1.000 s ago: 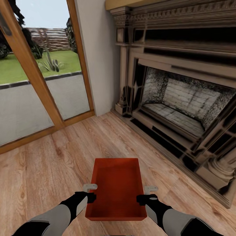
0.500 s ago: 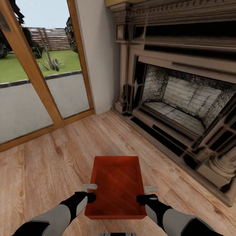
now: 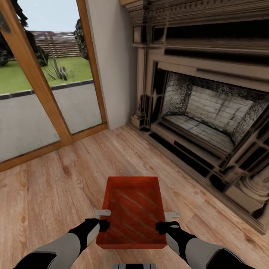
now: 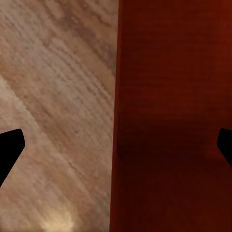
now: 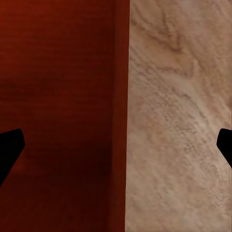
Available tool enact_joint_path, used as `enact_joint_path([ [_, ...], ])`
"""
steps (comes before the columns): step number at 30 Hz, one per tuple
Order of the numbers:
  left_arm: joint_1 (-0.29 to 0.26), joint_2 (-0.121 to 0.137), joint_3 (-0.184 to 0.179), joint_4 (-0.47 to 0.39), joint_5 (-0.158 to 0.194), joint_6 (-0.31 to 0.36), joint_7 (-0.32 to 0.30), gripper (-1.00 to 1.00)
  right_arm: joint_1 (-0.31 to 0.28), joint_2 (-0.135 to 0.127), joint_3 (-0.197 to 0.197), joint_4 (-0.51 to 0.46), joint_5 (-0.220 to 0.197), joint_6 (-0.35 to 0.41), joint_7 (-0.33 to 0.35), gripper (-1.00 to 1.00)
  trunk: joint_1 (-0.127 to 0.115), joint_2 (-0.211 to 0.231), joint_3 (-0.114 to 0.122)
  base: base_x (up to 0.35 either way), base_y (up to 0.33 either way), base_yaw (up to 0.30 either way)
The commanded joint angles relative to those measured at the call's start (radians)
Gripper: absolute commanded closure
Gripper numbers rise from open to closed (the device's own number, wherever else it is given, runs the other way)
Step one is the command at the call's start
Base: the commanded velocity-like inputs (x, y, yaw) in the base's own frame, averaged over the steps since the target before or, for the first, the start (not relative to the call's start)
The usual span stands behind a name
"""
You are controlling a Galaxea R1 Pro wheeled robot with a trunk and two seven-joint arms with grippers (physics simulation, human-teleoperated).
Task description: Move the two storage containers from the living room to the garage. In the garage, place one container on the floor and stack the other container on top of it (either order is fine).
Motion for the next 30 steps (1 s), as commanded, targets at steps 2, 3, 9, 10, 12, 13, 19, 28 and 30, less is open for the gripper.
enact_joint_path([
  [2,0.0,0.0,-0.002,-0.002,0.007,0.006,0.004,-1.0,0.0,0.0,0.009,0.0,-0.009,0.0,-0.004,-1.0,0.007,-0.014,-0.007,0.0,0.0,0.0],
  [3,0.0,0.0,-0.002,-0.002,0.007,0.006,0.004,-1.0,0.0,0.0,0.009,0.0,-0.009,0.0,-0.004,-1.0,0.011,-0.021,-0.01,0.0,0.0,0.0],
  [9,0.0,0.0,-0.002,-0.002,0.007,0.007,0.003,-1.0,0.0,0.0,0.009,0.0,-0.009,0.0,-0.004,-1.0,0.034,-0.063,-0.029,0.0,0.0,0.0],
  [10,0.0,0.0,-0.002,-0.002,0.007,0.007,0.003,-1.0,0.0,0.0,0.009,0.0,-0.009,0.0,-0.004,-1.0,0.038,-0.07,-0.032,0.0,0.0,0.0],
  [12,0.0,0.0,-0.002,-0.002,0.007,0.007,0.003,-1.0,0.0,0.0,0.009,0.0,-0.009,0.0,-0.004,-1.0,0.042,-0.077,-0.035,0.0,0.0,0.0],
  [13,0.0,0.0,-0.002,-0.002,0.007,0.007,0.003,-1.0,0.0,0.0,0.009,0.0,-0.009,0.0,-0.004,-1.0,0.042,-0.077,-0.035,0.0,0.0,0.0],
  [19,0.0,0.0,-0.002,-0.002,0.007,0.007,0.002,-1.0,0.0,-0.001,0.009,0.0,-0.009,0.0,-0.004,-1.0,0.042,-0.077,-0.035,0.0,0.0,0.0],
  [28,0.0,0.0,-0.003,-0.002,0.007,0.007,0.003,-1.0,0.0,-0.001,0.009,0.0,-0.009,0.0,-0.004,-1.0,0.073,-0.133,-0.06,0.0,0.0,0.0],
  [30,0.0,0.0,-0.002,-0.002,0.007,0.007,0.002,-1.0,0.0,-0.001,0.009,0.0,-0.009,0.0,-0.004,-1.0,0.073,-0.133,-0.064,0.0,0.0,0.0],
])
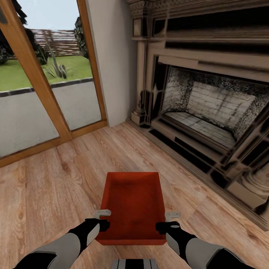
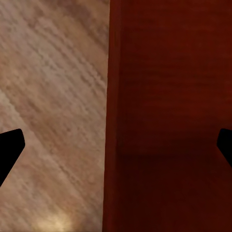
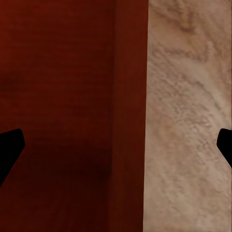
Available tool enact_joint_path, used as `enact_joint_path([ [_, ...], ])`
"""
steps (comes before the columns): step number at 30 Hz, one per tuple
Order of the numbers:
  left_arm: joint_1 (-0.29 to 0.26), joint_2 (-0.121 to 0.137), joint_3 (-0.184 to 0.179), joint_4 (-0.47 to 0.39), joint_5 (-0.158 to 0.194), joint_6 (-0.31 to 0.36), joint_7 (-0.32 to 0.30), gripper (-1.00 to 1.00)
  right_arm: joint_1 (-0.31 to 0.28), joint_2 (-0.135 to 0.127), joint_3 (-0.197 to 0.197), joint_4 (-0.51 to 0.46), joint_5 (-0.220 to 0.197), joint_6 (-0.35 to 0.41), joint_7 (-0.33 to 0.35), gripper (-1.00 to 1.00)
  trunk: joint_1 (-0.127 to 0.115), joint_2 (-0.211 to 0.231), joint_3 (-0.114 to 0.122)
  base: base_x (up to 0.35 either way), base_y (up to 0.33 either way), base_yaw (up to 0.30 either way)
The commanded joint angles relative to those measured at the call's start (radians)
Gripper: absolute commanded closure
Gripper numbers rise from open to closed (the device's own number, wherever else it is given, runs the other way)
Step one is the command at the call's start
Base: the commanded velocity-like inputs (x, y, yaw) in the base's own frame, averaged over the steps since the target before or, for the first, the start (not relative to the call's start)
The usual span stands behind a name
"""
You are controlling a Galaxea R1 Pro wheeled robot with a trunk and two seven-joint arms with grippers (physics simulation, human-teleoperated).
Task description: Move the two storage containers from the living room to the garage. In the garage, place one container on the floor and stack the other container on top of it (either order is fine).
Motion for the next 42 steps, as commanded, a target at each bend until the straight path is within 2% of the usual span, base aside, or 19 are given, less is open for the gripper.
enact_joint_path([
  [1,0.0,0.0,-0.002,-0.002,0.007,0.006,0.004,-1.0,0.0,0.0,0.009,0.0,-0.009,0.0,-0.004,-1.0,0.0,0.0,-0.001,0.0,0.0,0.0],
  [20,0.0,0.0,-0.003,-0.003,0.008,0.009,0.007,-1.0,-0.001,0.0,0.009,0.0,-0.009,0.0,-0.004,-1.0,0.0,0.0,-0.001,0.002,0.0,0.0],
  [29,0.0,-0.002,-0.003,-0.003,0.007,0.01,0.01,-1.0,0.0,0.0,0.009,0.0,-0.009,0.0,-0.004,-1.0,0.0,0.0,-0.001,0.204,0.027,0.0],
  [42,0.0,-0.003,-0.002,-0.003,0.007,0.008,0.01,-1.0,0.0,0.0,0.009,0.0,-0.009,0.002,-0.004,-1.0,0.0,0.0,-0.001,0.009,0.001,0.0],
])
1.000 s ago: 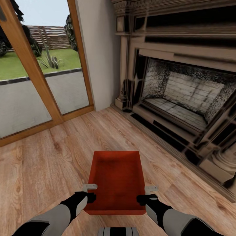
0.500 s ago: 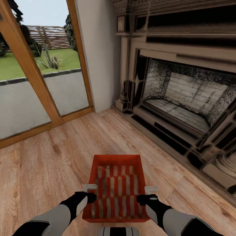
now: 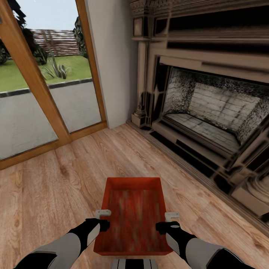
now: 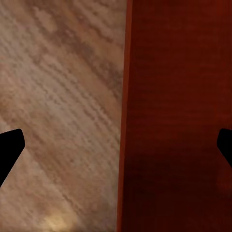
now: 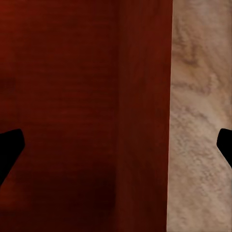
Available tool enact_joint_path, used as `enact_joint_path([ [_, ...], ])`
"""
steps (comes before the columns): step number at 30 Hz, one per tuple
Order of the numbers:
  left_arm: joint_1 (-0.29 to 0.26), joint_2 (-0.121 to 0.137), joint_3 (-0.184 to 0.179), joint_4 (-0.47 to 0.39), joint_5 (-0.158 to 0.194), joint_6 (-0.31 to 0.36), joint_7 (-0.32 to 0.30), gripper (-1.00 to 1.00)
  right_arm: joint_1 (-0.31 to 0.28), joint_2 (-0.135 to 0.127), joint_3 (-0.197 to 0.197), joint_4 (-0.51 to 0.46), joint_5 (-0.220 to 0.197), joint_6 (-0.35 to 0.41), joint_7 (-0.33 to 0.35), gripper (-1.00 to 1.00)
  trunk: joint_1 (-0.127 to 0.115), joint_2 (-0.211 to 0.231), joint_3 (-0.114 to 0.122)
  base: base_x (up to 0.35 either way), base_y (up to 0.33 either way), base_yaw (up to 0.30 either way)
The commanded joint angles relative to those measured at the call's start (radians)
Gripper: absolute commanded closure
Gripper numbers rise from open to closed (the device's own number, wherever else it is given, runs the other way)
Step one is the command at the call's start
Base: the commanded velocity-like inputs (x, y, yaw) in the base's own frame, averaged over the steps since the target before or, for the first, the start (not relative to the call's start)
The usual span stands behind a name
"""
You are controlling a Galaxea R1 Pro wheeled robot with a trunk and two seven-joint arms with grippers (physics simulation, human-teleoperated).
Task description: Move the two storage containers from the living room to the garage. In the garage, place one container on the floor and stack the other container on top of it (either order is fine).
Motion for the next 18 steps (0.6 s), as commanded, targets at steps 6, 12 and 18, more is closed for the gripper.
enact_joint_path([
  [6,0.0,0.0,-0.002,-0.002,0.008,0.004,0.004,-1.0,0.0,0.0,0.009,-0.001,-0.009,0.001,-0.004,-1.0,0.0,0.0,-0.001,0.0,0.0,0.0],
  [12,0.0,0.0,-0.002,-0.002,0.008,0.005,0.004,-1.0,0.0,0.0,0.009,-0.001,-0.009,0.001,-0.004,-1.0,0.0,0.0,-0.001,0.0,0.0,0.0],
  [18,0.0,0.0,-0.002,-0.002,0.008,0.007,0.004,-1.0,0.0,0.001,0.009,-0.001,-0.009,0.001,-0.004,-1.0,0.0,0.0,-0.001,0.0,0.0,0.0],
])
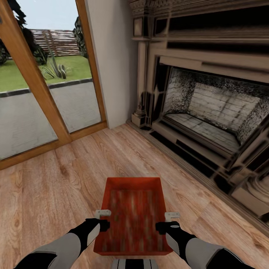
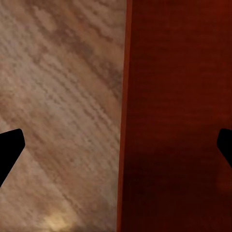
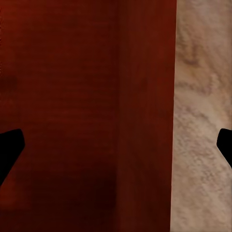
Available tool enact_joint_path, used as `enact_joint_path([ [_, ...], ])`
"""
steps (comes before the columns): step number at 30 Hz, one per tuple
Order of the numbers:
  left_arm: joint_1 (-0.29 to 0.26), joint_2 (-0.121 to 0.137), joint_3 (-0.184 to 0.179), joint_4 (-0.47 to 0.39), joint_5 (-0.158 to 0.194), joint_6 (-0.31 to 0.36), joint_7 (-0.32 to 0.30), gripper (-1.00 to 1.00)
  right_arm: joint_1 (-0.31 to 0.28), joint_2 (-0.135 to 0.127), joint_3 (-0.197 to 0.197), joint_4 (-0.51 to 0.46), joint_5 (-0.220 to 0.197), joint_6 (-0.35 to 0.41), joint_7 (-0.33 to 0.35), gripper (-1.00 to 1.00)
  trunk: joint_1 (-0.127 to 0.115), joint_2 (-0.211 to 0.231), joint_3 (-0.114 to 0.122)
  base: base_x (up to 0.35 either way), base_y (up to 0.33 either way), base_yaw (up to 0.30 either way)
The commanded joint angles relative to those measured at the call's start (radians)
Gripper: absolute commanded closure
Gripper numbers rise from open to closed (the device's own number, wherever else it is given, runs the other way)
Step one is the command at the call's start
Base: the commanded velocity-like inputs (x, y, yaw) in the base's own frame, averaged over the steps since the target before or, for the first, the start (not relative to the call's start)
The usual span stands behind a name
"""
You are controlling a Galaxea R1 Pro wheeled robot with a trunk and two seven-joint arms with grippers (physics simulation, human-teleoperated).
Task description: Move the two storage containers from the living room to the garage. In the garage, place one container on the floor and stack the other container on top of it (either order is fine).
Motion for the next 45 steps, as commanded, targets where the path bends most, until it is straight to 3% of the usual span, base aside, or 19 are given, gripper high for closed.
enact_joint_path([
  [1,0.0,0.0,-0.002,-0.002,0.007,0.006,0.004,-1.0,0.0,0.0,0.009,-0.001,-0.009,0.001,-0.004,-1.0,0.0,0.0,-0.001,0.0,0.0,0.0],
  [45,0.0,-0.003,-0.001,-0.001,0.007,0.009,-0.005,-1.0,0.0,-0.004,0.009,-0.001,-0.015,-0.003,-0.005,-1.0,0.0,0.0,-0.001,0.0,0.0,0.0],
])
